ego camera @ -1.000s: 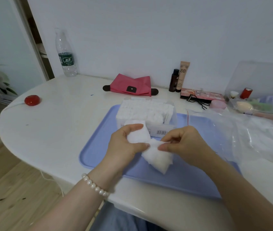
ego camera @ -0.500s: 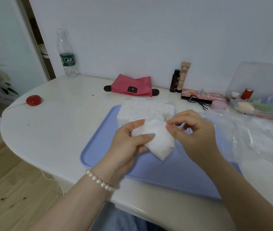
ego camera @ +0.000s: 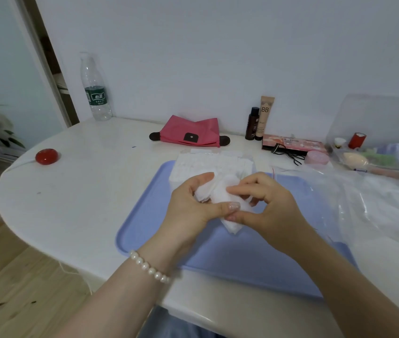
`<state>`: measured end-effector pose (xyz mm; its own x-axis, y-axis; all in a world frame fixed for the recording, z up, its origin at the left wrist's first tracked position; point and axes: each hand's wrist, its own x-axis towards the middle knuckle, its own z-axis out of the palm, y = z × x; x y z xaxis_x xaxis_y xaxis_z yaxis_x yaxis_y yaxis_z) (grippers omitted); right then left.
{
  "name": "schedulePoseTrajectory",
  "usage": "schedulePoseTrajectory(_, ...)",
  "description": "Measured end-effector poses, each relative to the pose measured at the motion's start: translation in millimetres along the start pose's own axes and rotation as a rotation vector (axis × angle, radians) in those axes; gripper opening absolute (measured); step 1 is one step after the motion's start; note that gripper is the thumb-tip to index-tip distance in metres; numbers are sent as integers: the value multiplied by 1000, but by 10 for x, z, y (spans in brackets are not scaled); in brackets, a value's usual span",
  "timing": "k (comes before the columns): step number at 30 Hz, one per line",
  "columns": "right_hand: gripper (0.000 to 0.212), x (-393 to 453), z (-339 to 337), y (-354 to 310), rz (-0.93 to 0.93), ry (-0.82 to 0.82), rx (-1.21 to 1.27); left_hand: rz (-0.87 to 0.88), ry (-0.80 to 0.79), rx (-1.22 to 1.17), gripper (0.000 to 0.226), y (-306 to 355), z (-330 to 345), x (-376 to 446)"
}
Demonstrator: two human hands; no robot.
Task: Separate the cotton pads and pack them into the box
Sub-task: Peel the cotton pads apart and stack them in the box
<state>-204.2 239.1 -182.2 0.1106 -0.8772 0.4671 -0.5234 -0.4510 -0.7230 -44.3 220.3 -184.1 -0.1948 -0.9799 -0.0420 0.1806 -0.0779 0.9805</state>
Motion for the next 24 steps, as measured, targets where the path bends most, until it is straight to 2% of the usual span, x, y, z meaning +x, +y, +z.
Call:
schedulePoseTrajectory(4,28,31,-106,47,84,-13,190,17,13,80,83,20,34,20)
schedulePoseTrajectory(8,17,34,-117,41,117,-33,235,-1,22,106,71,0,33,0)
schedulePoseTrajectory(12,18,44,-124,3,285,-27,325,-1,13,176,68,-10,17,-18)
schedulePoseTrajectory(15,20,63,-146,29,442,112,426,10,-12,277,71,-26,-11,-44)
schedulePoseTrajectory(19,19,81,-169,23,537,305,462,-34,-85,333,66,-83,-24,-86)
schedulePoseTrajectory(21,17,83,-163,3,557,324,535,-28,-95,473,59,-114,-31,-102)
schedulePoseTrajectory(24,13,77,-152,-42,563,303,638,127,-13,766,47,-116,-58,-127)
